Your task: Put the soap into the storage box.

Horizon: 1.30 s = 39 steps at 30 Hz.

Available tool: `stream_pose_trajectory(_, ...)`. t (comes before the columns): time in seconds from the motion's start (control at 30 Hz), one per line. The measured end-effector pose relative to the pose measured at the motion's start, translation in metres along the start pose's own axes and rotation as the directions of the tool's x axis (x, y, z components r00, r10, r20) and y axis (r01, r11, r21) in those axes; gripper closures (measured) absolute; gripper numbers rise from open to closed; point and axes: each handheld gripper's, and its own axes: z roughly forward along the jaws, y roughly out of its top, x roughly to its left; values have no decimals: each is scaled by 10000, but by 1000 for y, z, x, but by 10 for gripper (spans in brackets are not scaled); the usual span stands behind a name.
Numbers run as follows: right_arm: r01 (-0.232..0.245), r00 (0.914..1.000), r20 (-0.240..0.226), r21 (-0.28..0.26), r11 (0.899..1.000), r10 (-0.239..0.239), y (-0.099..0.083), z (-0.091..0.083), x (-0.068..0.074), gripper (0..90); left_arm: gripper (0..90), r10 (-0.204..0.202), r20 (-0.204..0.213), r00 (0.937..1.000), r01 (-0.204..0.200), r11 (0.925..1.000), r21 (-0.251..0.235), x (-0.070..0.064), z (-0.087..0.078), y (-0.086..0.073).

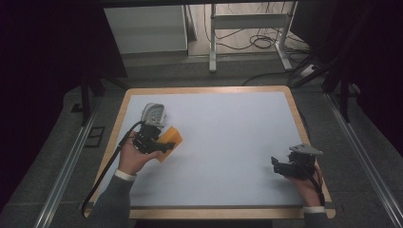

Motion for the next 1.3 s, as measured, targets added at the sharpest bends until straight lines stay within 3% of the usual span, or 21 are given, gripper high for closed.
stream_pose_trajectory(0.3,-5,10000,34,37,10000,5,-1,0,-1,75,611,-64,-137,9999,62,9999,-151,8,-3,10)
stream_pose_trajectory(1.3,9,10000,62,90,10000,-9,-2,2,-2,75,611,-472,-412,9980,463,9987,-223,31,-1,22)
